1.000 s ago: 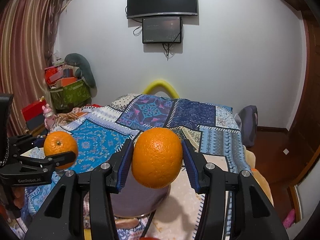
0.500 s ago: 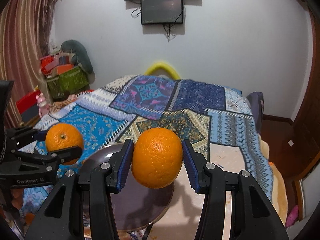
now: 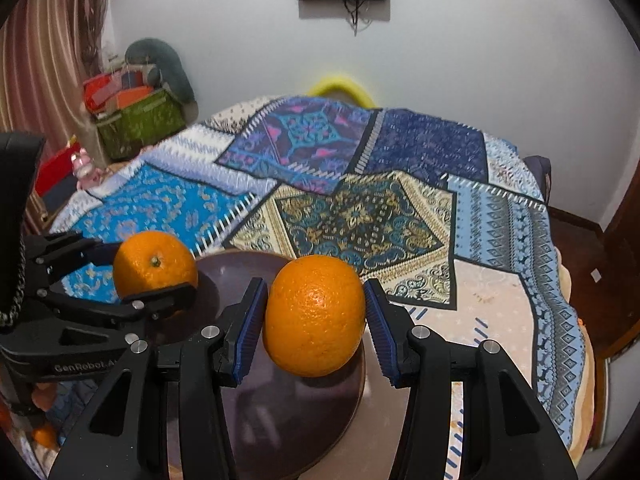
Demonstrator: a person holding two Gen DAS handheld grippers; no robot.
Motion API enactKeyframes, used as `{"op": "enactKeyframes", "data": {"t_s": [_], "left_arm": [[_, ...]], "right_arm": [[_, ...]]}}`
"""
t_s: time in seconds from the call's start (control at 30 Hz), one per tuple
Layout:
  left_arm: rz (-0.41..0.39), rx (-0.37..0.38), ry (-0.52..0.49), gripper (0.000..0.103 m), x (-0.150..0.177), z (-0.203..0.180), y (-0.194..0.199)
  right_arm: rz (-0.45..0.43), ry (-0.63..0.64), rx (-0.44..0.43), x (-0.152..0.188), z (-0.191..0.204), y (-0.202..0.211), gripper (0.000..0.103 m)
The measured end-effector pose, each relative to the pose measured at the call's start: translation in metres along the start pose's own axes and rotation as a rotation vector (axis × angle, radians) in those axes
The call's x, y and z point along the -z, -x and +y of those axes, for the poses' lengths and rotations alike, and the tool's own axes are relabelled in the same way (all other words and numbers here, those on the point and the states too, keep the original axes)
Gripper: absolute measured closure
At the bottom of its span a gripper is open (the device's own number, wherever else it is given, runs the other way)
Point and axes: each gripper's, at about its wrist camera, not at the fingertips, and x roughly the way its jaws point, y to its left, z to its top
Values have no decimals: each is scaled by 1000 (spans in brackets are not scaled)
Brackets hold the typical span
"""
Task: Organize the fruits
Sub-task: 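Lower both oranges onto the purple plate and open both tools, then move the left tool to the pale green cylinder while the right tool reaches the yellow cylinder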
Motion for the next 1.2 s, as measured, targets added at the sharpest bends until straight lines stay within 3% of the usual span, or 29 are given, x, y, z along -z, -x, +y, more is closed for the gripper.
{"op": "enactKeyframes", "data": {"t_s": [0.27,0.47,0.53,0.57,0.63,0.73,0.93,1.03,1.2], "left_arm": [[31,7,7,35,2,-1,-14],[47,15,19,34,2,2,-15],[52,15,25,34,2,3,-13],[43,13,22,34,3,3,-9],[4,-1,14,31,2,3,1],[-58,-23,18,19,-1,3,22],[-111,-40,-14,19,5,0,65],[-137,-68,-49,19,17,-4,91],[-148,-52,-46,19,41,-4,126]], "right_arm": [[50,-48,-55,8,-7,-14,56],[55,-7,-27,8,-1,-15,56],[46,3,-7,7,0,-12,53],[37,4,-2,7,-1,-10,45],[9,-2,14,5,-2,-1,35],[-22,-1,37,1,-4,12,34],[-62,1,57,1,-4,47,29],[-90,-6,69,6,-3,71,26],[-115,-29,72,24,-1,109,19]]}}
